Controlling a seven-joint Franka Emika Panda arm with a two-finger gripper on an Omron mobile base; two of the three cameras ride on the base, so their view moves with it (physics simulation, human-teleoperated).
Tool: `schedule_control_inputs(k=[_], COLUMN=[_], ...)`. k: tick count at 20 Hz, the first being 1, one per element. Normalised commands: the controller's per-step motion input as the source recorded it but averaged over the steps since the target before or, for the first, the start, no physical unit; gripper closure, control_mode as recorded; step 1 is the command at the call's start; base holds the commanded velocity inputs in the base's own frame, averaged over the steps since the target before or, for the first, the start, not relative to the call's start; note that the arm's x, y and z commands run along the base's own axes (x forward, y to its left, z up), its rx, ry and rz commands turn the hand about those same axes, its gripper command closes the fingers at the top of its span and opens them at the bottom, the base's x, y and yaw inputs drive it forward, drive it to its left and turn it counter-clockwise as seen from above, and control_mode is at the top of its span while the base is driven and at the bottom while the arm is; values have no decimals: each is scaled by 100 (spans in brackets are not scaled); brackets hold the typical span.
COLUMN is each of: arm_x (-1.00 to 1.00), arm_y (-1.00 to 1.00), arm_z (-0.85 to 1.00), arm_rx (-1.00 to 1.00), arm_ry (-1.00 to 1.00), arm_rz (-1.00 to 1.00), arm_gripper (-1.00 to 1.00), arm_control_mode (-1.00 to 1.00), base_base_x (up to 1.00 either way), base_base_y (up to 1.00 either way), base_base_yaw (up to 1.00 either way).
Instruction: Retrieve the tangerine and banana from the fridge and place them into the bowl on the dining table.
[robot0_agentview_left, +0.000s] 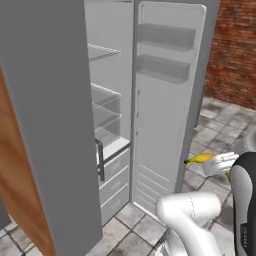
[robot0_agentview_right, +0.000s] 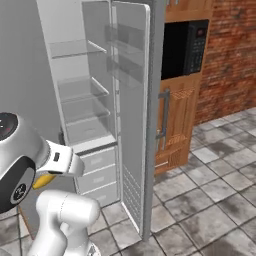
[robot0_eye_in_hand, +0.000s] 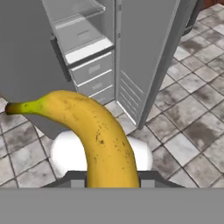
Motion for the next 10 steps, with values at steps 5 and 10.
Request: schedule_control_inputs(k=[5, 10], arm_x=[0, 0], arm_y=[0, 0], arm_z=[0, 0], arm_rx=[0, 0], arm_ry=[0, 0], arm_rz=[0, 0], arm_gripper=[100, 100], arm_control_mode=[100, 100], base_base_x=[-27, -30], base_base_y=[0, 0], base_base_yaw=[-48, -51])
